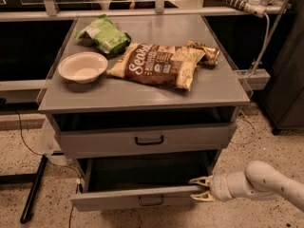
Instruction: Open middle drawer
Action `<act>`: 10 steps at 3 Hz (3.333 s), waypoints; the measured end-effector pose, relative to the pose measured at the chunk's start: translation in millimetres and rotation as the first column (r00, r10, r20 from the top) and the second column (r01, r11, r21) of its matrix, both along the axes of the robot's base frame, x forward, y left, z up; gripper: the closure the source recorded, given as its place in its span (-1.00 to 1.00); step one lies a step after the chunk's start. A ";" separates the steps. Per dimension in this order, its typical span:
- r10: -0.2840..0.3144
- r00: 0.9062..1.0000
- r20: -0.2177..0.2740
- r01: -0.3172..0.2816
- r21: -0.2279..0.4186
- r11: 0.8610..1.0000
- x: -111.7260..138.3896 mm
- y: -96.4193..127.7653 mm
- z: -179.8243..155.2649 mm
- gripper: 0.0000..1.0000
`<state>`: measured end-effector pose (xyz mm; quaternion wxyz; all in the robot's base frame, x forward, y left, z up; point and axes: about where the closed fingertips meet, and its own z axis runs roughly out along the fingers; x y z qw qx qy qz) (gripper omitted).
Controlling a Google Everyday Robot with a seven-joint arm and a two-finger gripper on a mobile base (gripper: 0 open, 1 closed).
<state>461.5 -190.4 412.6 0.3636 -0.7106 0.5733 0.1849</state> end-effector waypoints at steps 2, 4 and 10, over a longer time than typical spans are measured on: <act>0.020 1.000 -0.008 -0.020 0.008 1.000 -11.2 3.2 4.2 1.00; 0.051 0.998 0.043 -0.050 -0.011 0.999 -40.5 1.7 4.6 1.00; 0.079 0.997 -0.002 -0.079 0.012 0.997 -68.3 -7.6 1.6 0.68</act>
Offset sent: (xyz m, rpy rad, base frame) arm -0.1802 -0.0597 -0.0624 0.0563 -0.0353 0.1855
